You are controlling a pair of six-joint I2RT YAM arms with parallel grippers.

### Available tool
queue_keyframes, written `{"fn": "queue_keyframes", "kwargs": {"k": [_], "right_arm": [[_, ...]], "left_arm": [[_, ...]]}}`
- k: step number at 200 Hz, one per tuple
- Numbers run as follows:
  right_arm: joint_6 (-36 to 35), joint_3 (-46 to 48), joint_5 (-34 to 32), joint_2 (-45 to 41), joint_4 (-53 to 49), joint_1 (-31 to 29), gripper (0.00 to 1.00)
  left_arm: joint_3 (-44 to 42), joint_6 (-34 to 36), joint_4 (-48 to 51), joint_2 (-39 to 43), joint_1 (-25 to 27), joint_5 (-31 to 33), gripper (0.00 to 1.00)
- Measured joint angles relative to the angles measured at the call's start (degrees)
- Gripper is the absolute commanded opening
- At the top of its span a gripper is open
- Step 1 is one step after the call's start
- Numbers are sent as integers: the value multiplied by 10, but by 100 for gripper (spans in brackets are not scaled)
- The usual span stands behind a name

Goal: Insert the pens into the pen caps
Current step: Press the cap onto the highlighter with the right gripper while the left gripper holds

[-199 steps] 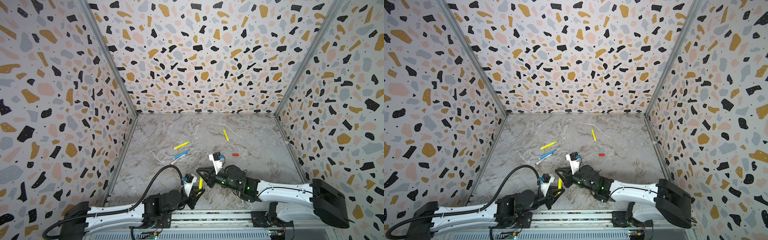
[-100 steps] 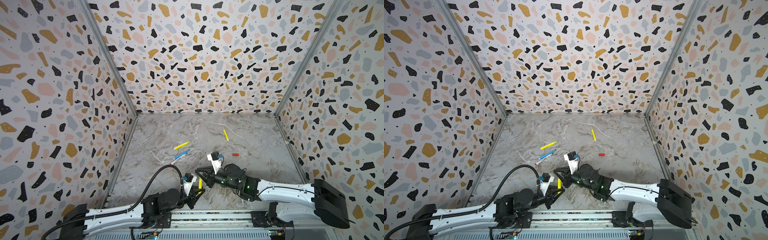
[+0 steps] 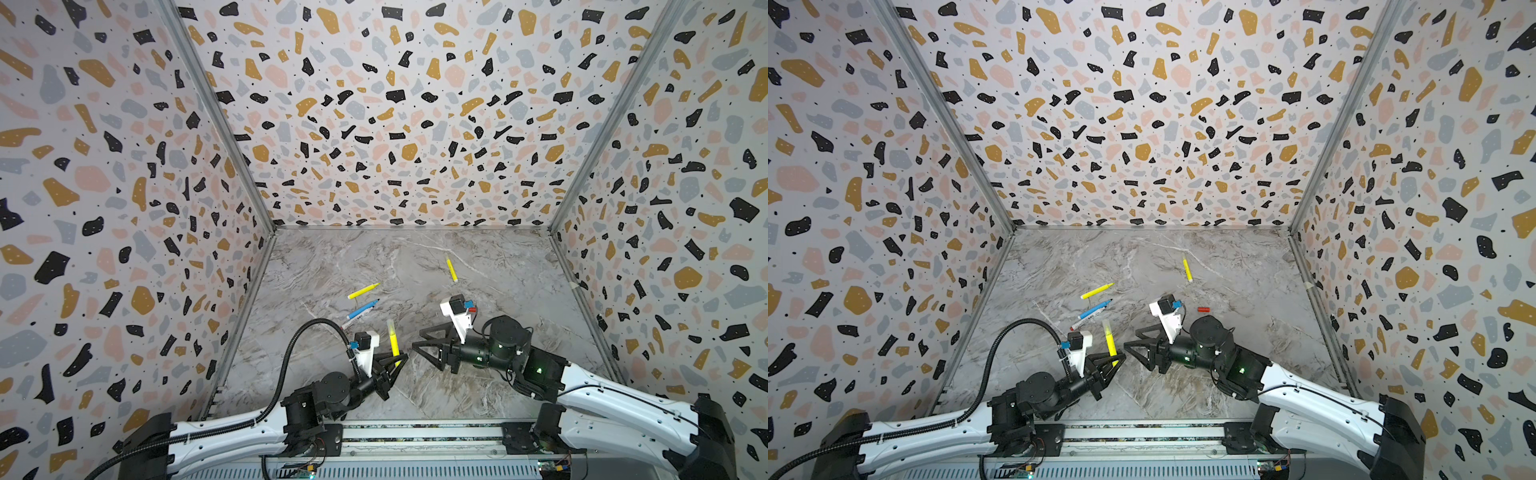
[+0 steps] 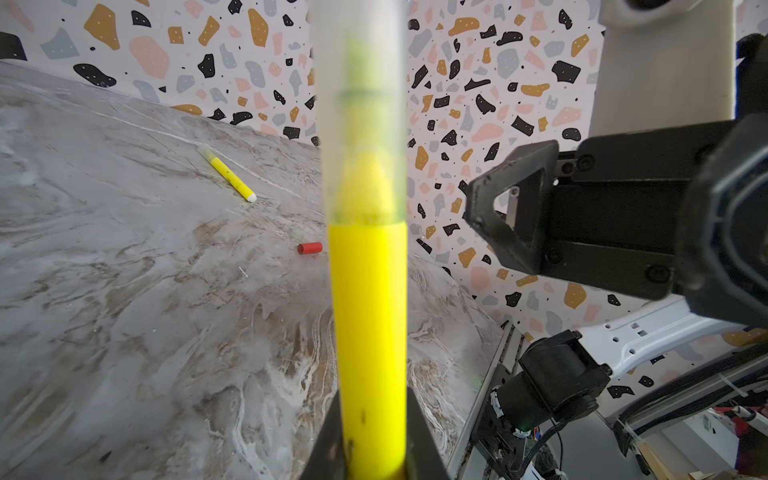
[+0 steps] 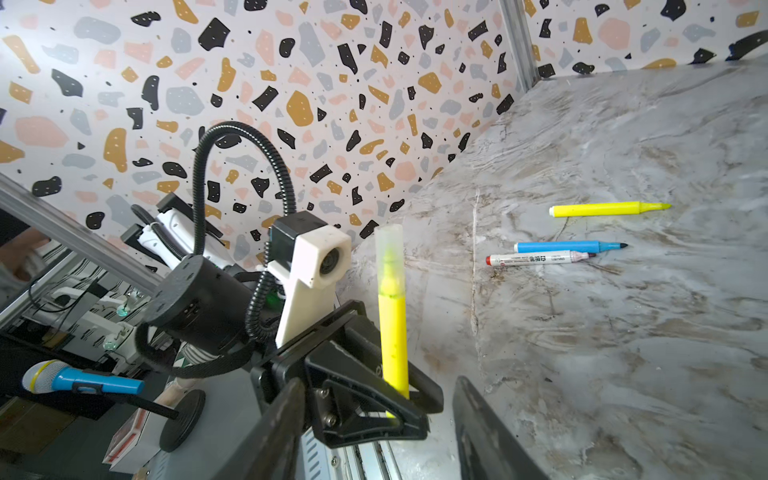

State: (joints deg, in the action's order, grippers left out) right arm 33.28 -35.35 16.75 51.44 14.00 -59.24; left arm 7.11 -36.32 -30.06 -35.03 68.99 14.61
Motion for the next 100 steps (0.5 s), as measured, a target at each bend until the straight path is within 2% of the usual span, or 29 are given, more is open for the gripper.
{"fn": "queue_keyframes", "kwargs": {"k": [44,100], "right_arm": [[-12,0,10,-7,-25,0,58],[-23,0,32,40,-29,0,57]], "left_arm": [[0,12,-32,-25,0,-23,0],[0,15,-62,-41,0,-56,0]]}}
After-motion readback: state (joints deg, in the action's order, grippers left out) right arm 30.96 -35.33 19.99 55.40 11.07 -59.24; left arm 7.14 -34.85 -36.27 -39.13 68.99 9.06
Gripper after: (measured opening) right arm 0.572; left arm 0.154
